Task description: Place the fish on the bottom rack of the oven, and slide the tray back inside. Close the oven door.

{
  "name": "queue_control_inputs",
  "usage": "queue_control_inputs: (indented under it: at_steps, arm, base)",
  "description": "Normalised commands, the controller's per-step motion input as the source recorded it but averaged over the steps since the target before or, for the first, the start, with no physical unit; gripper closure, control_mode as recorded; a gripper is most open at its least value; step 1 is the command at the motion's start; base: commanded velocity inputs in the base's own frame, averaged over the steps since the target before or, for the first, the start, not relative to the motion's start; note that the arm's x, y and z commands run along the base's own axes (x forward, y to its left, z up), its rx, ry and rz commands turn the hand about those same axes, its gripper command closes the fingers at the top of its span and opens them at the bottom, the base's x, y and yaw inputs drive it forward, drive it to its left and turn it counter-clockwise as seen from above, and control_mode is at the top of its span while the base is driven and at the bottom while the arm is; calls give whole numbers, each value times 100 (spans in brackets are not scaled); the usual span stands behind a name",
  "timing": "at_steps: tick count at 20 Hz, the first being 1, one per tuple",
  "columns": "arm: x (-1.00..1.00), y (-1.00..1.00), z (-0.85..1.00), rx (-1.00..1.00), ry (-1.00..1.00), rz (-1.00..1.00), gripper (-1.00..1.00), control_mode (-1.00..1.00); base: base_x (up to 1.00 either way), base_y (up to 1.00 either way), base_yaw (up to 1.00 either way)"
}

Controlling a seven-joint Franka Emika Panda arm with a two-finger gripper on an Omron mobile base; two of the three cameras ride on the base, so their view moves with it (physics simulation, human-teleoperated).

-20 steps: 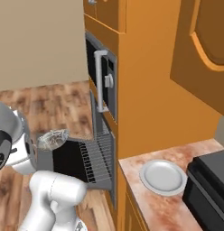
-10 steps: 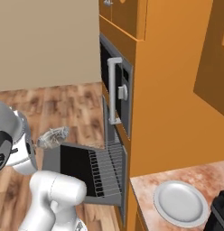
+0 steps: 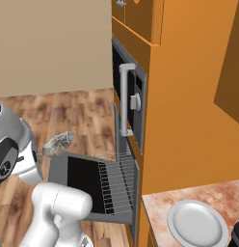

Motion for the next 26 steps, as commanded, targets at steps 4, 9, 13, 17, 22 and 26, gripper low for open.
queue_control_inputs:
  at_steps: [4,9,13,17,22,26]
  arm:
    - [29,8,-28,0,0,4,100,-100]
    - [37,6,-51,-1,8,1,100,-100]
    - [36,11,-55,-3,12,0,100,-100]
    - [37,4,-60,-4,14,0,100,-100]
    - [39,0,-59,-2,20,0,100,-100]
    - [40,-2,-58,0,14,0,100,-100]
  base:
    - [0,0,0]
    - [0,0,0]
    - [0,0,0]
    - [0,0,0]
    - [0,0,0]
    - [0,0,0]
